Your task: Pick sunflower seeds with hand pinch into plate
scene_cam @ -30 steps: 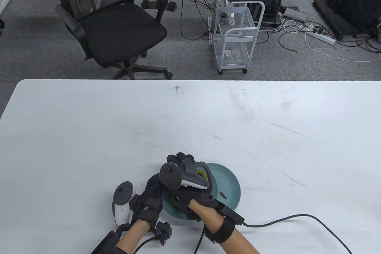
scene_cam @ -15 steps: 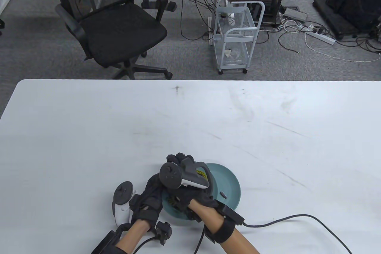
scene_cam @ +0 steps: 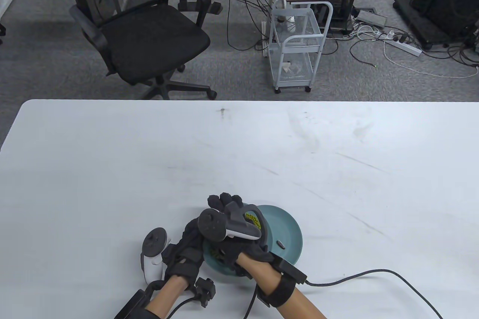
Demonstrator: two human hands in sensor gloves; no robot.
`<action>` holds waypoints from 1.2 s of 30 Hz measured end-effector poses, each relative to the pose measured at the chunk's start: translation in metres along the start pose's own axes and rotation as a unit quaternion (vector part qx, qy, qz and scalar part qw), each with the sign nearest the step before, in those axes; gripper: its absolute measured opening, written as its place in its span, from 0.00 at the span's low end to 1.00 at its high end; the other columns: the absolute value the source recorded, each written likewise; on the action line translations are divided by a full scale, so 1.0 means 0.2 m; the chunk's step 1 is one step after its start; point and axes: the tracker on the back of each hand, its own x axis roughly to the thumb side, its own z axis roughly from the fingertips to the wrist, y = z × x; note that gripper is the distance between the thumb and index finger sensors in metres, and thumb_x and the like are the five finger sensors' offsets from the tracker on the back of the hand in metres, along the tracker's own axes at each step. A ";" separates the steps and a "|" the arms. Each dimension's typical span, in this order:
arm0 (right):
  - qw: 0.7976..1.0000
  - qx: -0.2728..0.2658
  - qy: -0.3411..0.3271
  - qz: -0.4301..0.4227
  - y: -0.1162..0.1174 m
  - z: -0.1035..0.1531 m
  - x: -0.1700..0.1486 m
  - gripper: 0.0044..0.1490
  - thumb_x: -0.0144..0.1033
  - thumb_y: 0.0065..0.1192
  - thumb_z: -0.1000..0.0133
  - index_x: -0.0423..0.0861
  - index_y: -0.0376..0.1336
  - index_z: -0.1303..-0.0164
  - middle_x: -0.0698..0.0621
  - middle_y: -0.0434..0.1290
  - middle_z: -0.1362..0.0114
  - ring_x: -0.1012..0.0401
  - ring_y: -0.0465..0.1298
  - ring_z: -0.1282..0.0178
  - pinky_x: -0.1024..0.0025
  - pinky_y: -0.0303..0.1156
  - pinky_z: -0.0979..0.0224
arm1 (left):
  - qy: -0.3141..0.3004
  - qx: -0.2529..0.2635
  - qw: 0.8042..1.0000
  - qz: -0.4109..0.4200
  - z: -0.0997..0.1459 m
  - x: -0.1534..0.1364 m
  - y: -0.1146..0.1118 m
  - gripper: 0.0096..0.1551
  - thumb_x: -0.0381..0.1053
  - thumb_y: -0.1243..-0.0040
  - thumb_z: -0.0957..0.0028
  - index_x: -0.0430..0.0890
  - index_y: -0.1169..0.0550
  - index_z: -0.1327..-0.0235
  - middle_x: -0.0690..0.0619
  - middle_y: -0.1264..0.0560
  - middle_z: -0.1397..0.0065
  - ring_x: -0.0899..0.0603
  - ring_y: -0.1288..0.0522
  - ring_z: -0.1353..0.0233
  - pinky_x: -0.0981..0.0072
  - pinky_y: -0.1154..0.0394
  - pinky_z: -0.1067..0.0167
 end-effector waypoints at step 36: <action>0.976 -0.051 0.161 -0.137 -0.06 0.67 -0.78 0.20 0.27 0.69 0.37 0.25 0.73 0.46 0.25 0.54 0.18 0.24 0.51 0.22 0.24 0.45 0.28 | -0.006 0.018 1.000 0.018 0.00 0.02 0.05 0.30 0.63 0.65 0.34 0.49 0.47 0.26 0.46 0.26 0.37 0.45 0.16 0.52 0.56 0.22 0.52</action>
